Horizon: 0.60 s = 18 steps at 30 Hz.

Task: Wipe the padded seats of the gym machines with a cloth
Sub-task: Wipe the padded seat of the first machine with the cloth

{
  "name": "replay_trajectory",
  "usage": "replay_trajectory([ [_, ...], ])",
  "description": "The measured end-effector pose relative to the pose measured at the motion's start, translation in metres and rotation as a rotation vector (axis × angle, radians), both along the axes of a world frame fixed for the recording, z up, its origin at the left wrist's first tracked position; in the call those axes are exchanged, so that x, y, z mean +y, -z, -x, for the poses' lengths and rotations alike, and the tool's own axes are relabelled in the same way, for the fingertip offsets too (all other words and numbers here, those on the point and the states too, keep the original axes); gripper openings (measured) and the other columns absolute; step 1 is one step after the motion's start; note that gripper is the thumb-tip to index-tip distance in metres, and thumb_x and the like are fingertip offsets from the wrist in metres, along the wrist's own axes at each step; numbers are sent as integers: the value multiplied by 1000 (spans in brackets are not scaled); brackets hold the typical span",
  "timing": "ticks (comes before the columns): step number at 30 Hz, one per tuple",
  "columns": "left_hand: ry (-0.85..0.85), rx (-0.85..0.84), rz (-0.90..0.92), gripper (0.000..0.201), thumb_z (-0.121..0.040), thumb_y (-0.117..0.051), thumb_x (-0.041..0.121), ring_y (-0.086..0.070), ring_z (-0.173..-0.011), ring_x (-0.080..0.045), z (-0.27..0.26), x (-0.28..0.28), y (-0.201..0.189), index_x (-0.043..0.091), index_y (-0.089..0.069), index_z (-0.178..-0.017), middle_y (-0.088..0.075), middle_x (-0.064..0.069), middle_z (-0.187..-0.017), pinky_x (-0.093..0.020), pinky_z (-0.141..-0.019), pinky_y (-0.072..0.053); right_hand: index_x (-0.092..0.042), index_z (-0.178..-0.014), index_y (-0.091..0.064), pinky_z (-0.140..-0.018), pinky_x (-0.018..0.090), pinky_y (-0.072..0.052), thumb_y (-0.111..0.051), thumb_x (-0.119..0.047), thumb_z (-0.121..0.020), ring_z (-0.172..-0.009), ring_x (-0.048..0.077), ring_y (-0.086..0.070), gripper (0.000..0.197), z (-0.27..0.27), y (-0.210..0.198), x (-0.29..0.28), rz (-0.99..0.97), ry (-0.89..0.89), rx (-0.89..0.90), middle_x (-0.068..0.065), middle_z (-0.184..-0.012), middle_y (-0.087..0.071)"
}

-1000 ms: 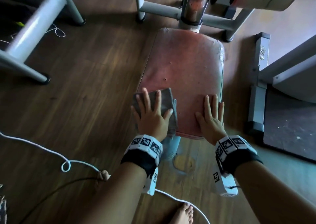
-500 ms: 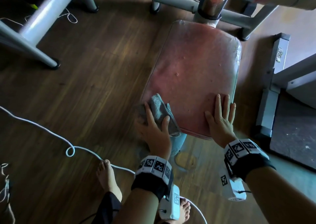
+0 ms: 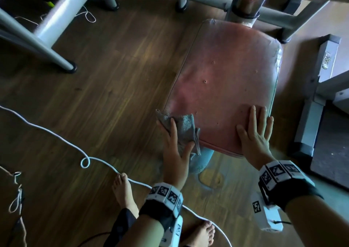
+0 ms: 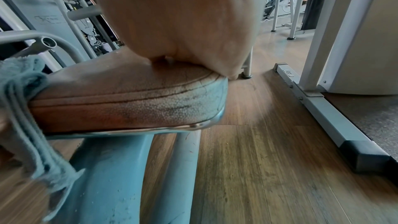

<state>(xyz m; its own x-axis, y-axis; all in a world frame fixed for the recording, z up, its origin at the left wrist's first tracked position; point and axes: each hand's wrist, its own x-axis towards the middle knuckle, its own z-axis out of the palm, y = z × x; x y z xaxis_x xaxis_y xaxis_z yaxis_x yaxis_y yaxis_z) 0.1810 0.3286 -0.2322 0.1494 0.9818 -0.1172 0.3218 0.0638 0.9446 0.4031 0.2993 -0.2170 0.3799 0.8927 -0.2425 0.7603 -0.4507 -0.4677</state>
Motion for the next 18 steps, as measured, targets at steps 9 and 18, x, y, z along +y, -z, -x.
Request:
replay_trajectory([
  [9,-346,-188,16,58,-100,-45,10,-16,-144,4,-28,8,-16,22,-21,-152,-15,22,-158,-33,-118,-24,-16,-152,-3,-116,46,18,-13,-48,-93,-142,17,33,68,-5,8,-1,57,-72,-101,12,-161,14],
  [18,-474,37,44,64,-102,-42,18,-16,-147,-8,-52,7,-8,9,-6,-154,-13,-10,-161,-19,-117,-20,-32,-152,12,-113,33,19,-18,-56,-90,-142,19,32,73,-2,7,0,87,83,1,-4,-158,27],
])
